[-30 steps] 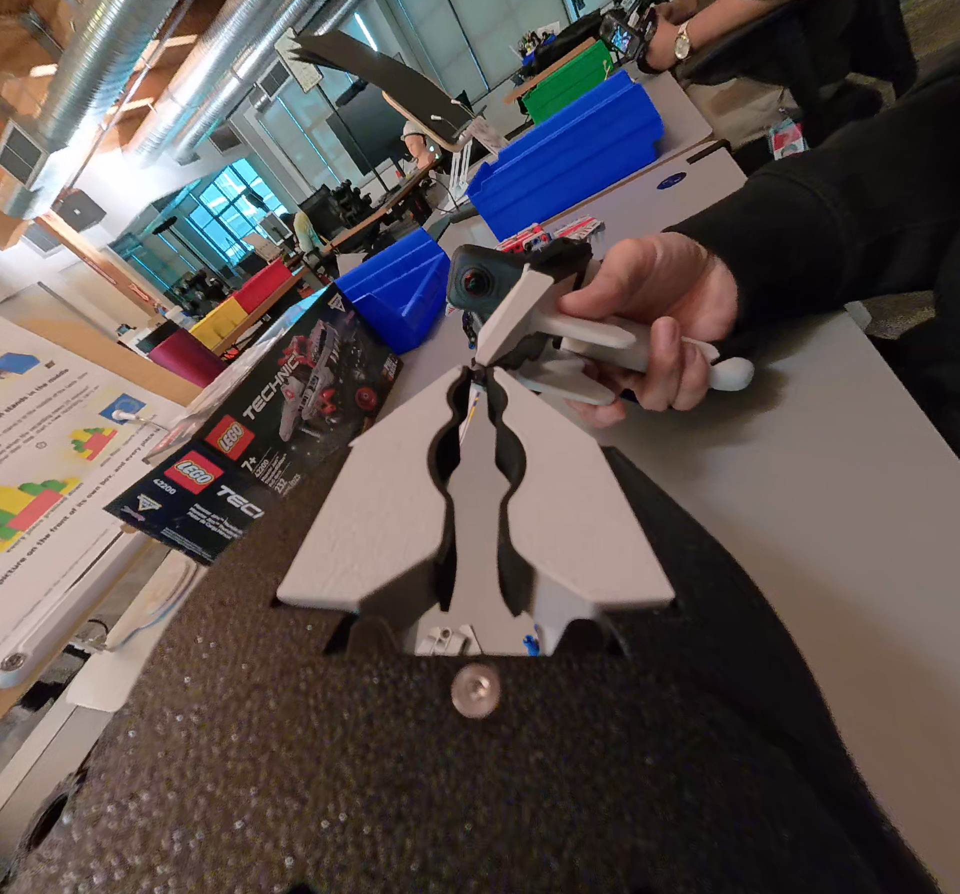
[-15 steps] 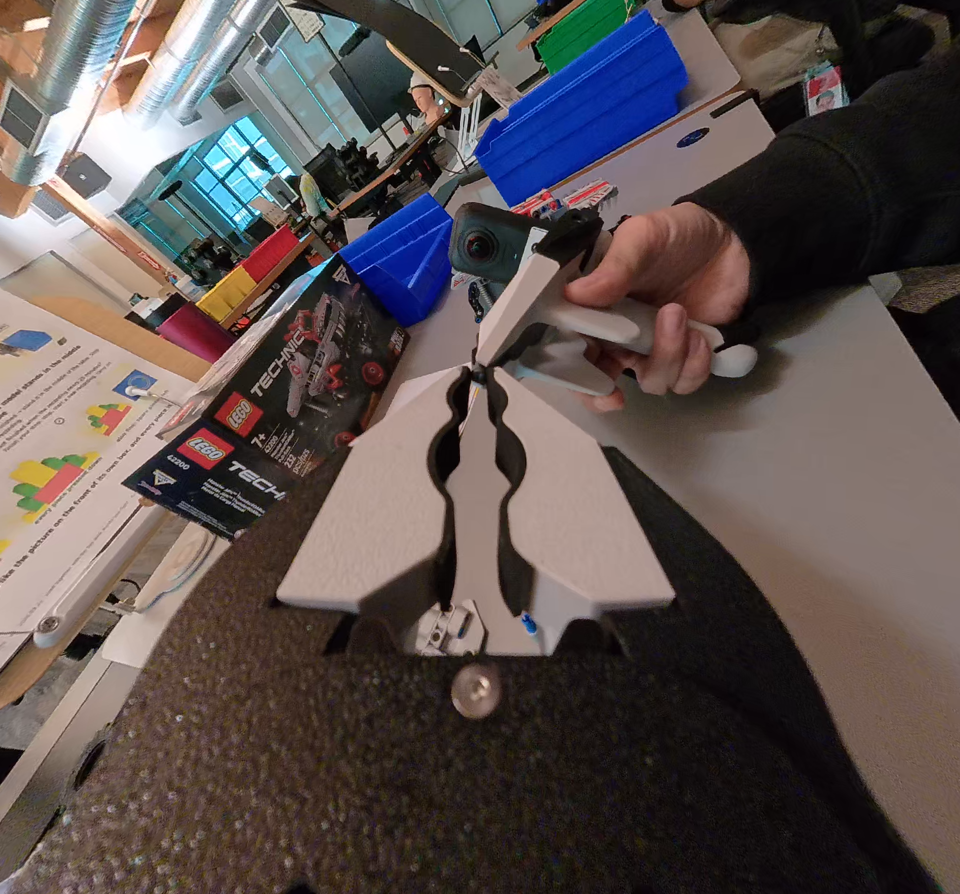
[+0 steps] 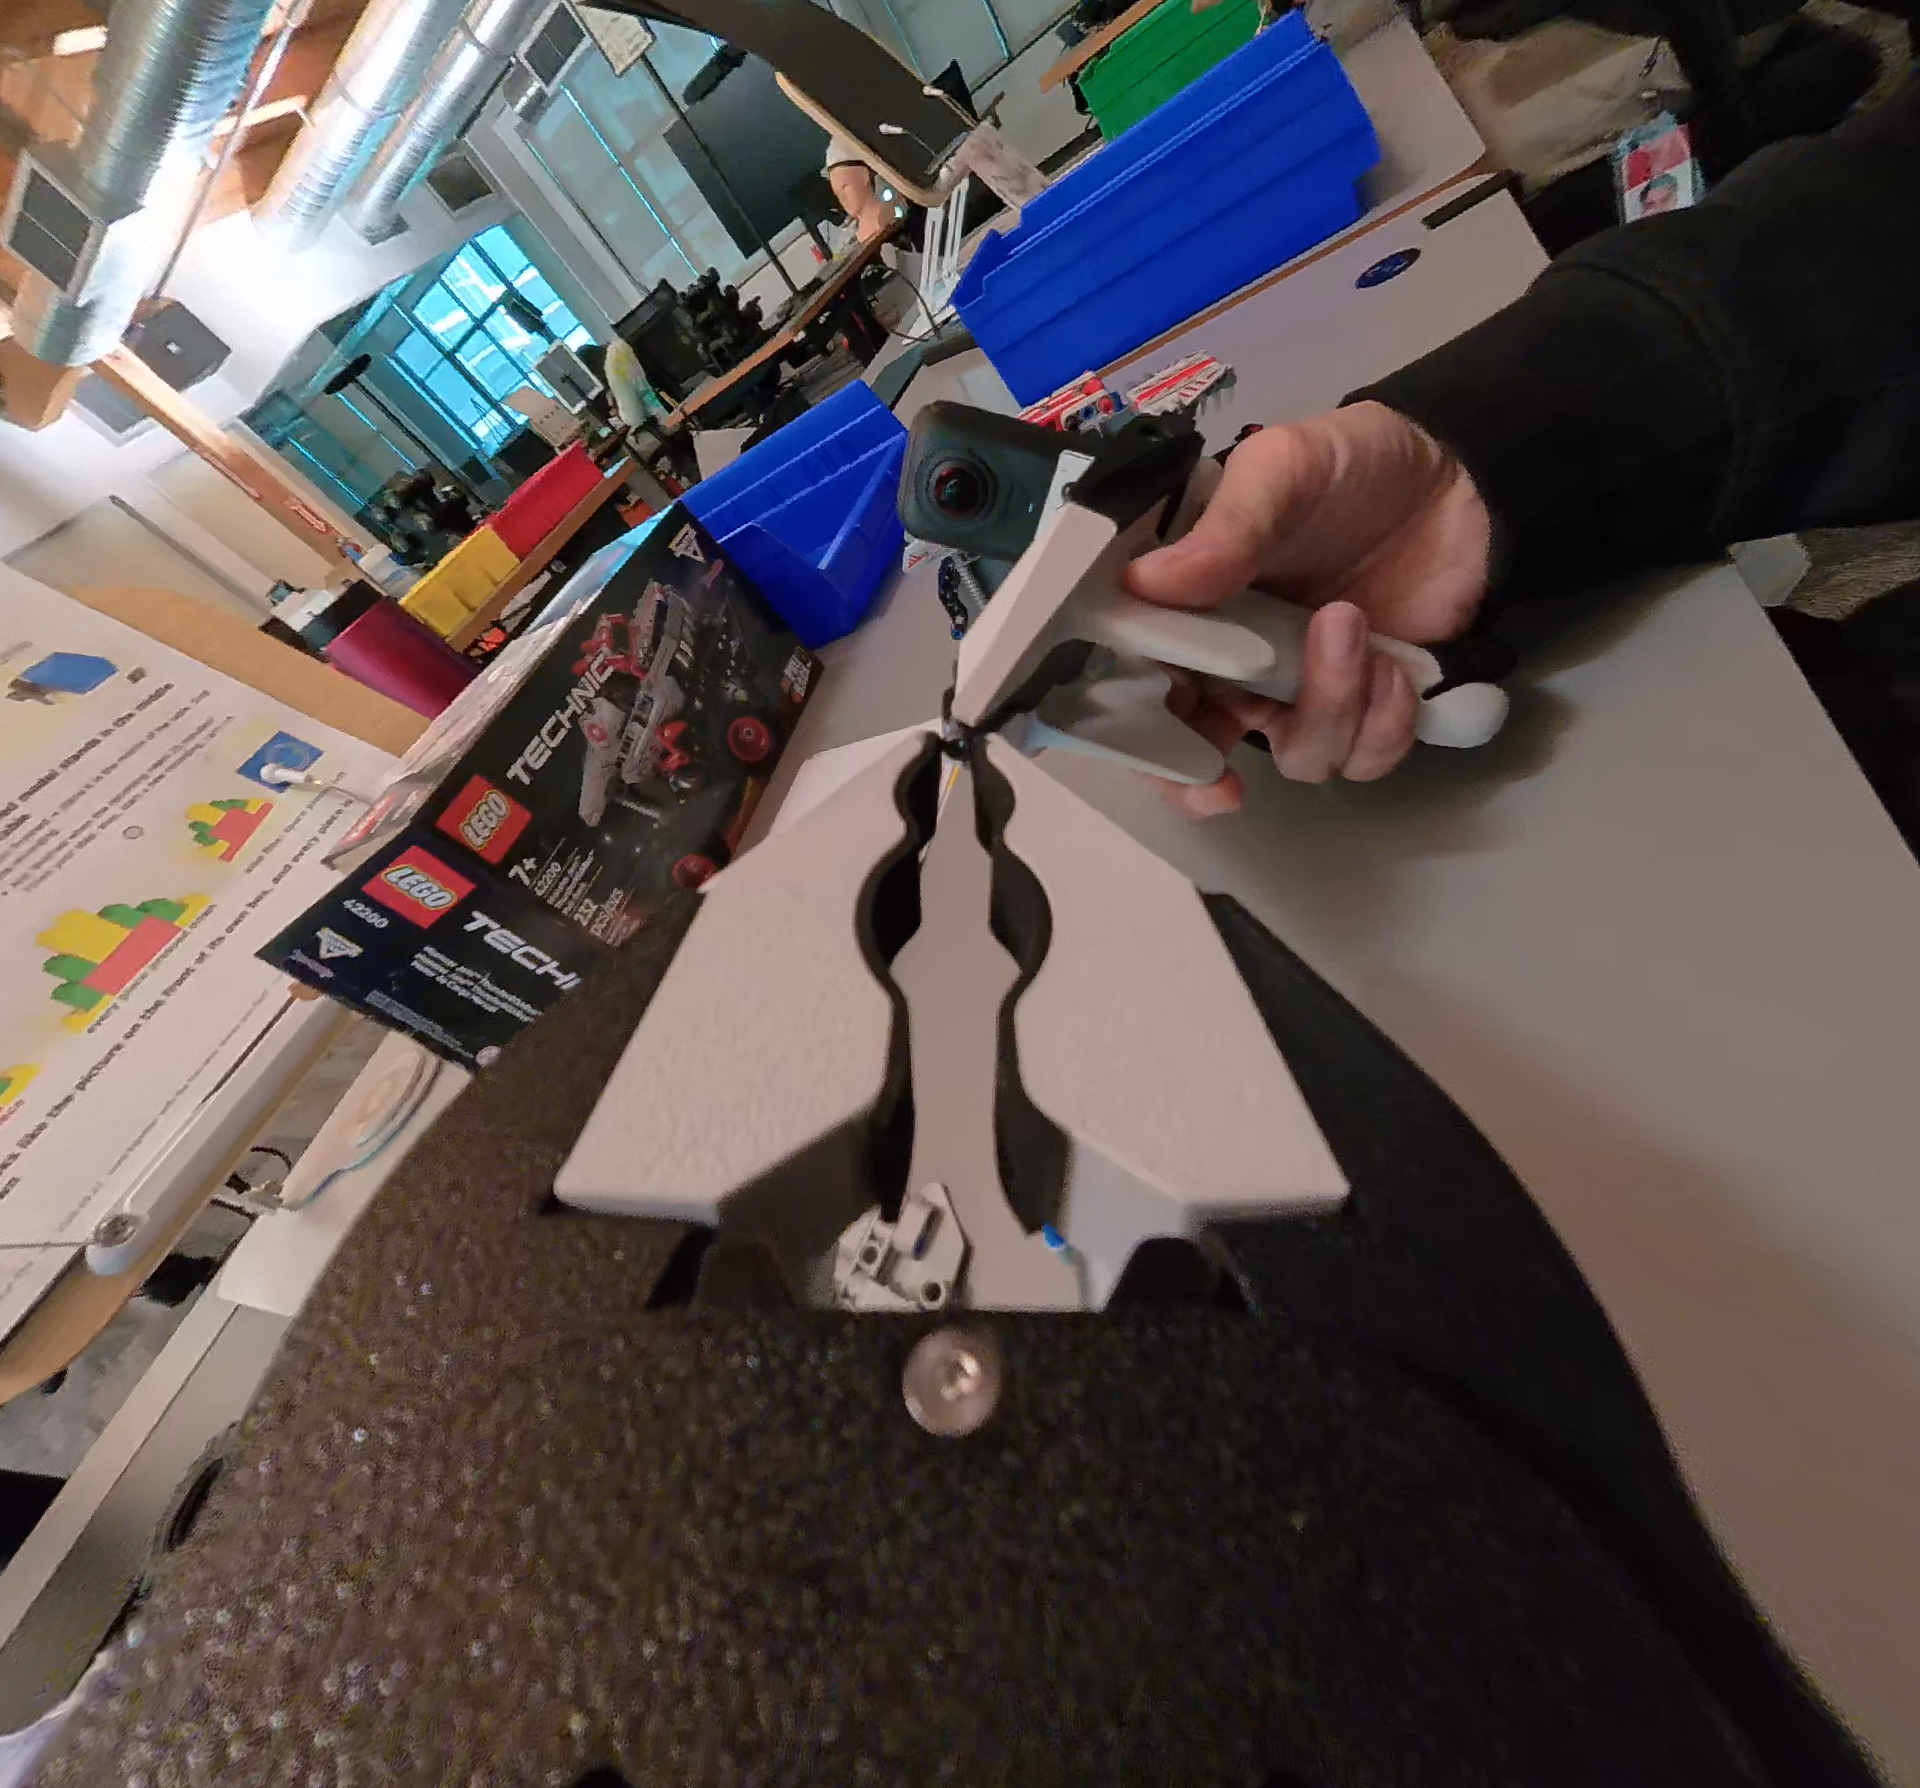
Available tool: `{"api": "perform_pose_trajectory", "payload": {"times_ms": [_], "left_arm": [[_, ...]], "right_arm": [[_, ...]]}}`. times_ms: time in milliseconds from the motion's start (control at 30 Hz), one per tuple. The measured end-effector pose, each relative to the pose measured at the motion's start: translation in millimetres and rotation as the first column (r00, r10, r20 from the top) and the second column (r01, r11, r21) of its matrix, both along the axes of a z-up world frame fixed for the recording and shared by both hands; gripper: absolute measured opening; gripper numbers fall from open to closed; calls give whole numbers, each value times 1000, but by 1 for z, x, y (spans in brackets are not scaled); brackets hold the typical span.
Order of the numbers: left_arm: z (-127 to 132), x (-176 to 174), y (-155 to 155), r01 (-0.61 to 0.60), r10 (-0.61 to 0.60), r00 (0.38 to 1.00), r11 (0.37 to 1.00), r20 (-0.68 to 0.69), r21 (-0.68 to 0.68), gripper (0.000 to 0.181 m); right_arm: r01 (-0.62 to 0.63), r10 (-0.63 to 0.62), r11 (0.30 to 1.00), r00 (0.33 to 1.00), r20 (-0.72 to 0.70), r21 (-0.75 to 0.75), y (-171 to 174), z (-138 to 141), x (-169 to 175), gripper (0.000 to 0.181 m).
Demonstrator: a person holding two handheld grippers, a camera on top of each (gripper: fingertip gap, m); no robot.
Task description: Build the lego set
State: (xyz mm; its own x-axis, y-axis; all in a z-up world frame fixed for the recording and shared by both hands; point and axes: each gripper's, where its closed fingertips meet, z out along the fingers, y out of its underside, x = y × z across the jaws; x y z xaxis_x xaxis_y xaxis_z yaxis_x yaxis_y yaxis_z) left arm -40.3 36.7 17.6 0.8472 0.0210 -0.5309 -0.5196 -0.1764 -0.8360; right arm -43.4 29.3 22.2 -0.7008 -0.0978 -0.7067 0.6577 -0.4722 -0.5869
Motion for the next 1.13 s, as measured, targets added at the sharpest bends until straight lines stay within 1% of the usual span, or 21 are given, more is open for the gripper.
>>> {"api": "perform_pose_trajectory", "payload": {"times_ms": [333, 433, 500, 533, 567, 600, 633, 667, 700, 733, 800, 900, 933, 1000, 1033, 1100, 1133], "left_arm": [[2, -1, 0, -18, 19, 999, 1000, -45, 6, 2], [-1, -2, 1, -28, 27, 999, 999, -46, -33, 2], [-8, -8, -1, -46, 42, 998, 994, -40, -102, 2], [-14, -12, -3, -59, 53, 998, 986, -43, -157, 2], [-21, -15, -7, -57, 52, 998, 974, -32, -219, 2], [-27, -17, -10, -46, 45, 999, 961, -8, -274, 2], [-33, -18, -13, -25, 34, 999, 946, 24, -322, 2], [-41, -17, -15, 7, 20, 997, 926, 68, -377, 1], [-48, -17, -16, 34, 12, 994, 903, 106, -427, 2], [-54, -17, -16, 53, 10, 992, 880, 128, -473, 2], [-68, -15, -18, 98, 3, 985, 813, 172, -575, 1], [-80, -18, -21, 118, 14, 982, 730, 187, -674, 1], [-82, -19, -22, 118, 21, 982, 705, 186, -699, 1], [-85, -17, -23, 135, 7, 982, 662, 186, -738, 1], [-87, -16, -23, 140, 3, 983, 643, 186, -753, 1], [-90, -13, -24, 158, -7, 981, 599, 192, -785, 1], [-92, -13, -24, 156, -7, 982, 579, 187, -801, 2]], "right_arm": [[-2, 2, 1000, 1000, 4, -12, 0, 2, 0, 2], [-5, 5, 1000, 1000, 0, -3, 0, 1, 0, 3], [12, -9, 996, 999, -35, 85, 1, -5, -1, 3], [28, -14, 985, 997, -82, 170, 3, -11, -1, 5], [58, -18, 959, 990, -143, 279, 5, -20, -2, 14], [102, -10, 911, 974, -224, 400, 8, -29, -2, 15], [164, 9, 837, 950, -314, 522, 12, -41, -4, 16], [247, 30, 748, 915, -403, 616, 17, -51, -9, 22], [311, 80, 664, 875, -478, 680, 19, -60, -14, 22], [337, 143, 605, 845, -515, 721, 19, -67, -16, 25], [305, 280, 529, 818, -502, 792, 12, -82, -14, 26], [284, 457, 395, 764, -455, 874, 4, -106, -17, 27], [276, 495, 374, 748, -442, 885, 1, -111, -17, 26], [245, 538, 361, 733, -416, 900, -4, -117, -17, 24], [231, 555, 352, 729, -401, 907, -6, -120, -17, 22], [241, 579, 307, 721, -382, 921, -4, -129, -21, 21], [235, 585, 308, 718, -378, 922, -5, -131, -21, 20]]}}
